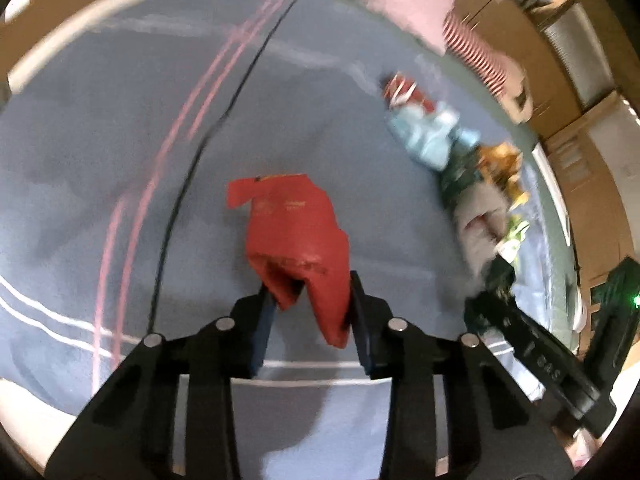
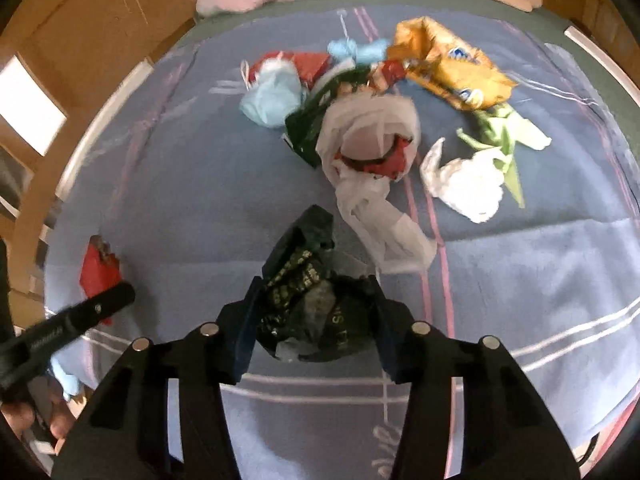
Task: Collect trash
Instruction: 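Carry the red wrapper and green bag to the wastebasket and open both tools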
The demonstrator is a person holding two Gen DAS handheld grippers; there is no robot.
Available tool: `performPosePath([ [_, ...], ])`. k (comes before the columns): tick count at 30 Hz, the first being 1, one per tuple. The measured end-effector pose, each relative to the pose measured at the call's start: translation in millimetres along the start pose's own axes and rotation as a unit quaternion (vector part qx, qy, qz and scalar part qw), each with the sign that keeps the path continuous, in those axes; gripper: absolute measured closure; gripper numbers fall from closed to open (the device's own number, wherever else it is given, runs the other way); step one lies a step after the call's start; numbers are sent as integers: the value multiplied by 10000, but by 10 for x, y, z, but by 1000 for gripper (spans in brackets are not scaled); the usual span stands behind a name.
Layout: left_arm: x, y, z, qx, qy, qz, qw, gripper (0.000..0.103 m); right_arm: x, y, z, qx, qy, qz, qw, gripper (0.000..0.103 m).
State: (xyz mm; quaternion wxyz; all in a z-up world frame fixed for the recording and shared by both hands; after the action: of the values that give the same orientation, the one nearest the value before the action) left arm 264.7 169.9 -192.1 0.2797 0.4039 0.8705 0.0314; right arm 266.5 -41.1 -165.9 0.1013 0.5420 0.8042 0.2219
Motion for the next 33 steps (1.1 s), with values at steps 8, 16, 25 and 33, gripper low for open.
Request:
performPosePath([
  [8, -373, -202, -603, -578, -1655, 798, 9813, 71, -120, -312, -1016, -1049, -147, -168, 9942, 53],
  [16, -627, -1026, -1174, -1049, -1625, 1513, 9694, 71, -516, -1012, -1809, -1520, -235, 30, 9881, 53],
  [25, -1006, -2066, -1432, -1035, -1111, 2625, 9529, 71, -854, -1839, -2328, -1594, -281, 305, 9863, 53],
  [33, -1198, -2806, -1486, -458, -1434, 3190, 9357, 71, -1125, -2437, -2604, -1538, -211, 657, 9857, 53],
])
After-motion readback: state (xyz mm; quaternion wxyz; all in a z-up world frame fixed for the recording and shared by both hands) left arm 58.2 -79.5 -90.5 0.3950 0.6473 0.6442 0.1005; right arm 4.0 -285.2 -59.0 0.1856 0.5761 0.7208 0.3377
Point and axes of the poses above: each gripper's, at about its wrist camera, not at the fingertips, and z roughly the way its jaws point, x to its left, y to its top, the point moved 4 cm from there along z, roughly the way its jaws point, and after that the axes turned 15 degrees about -z, right-handed, at the moved point
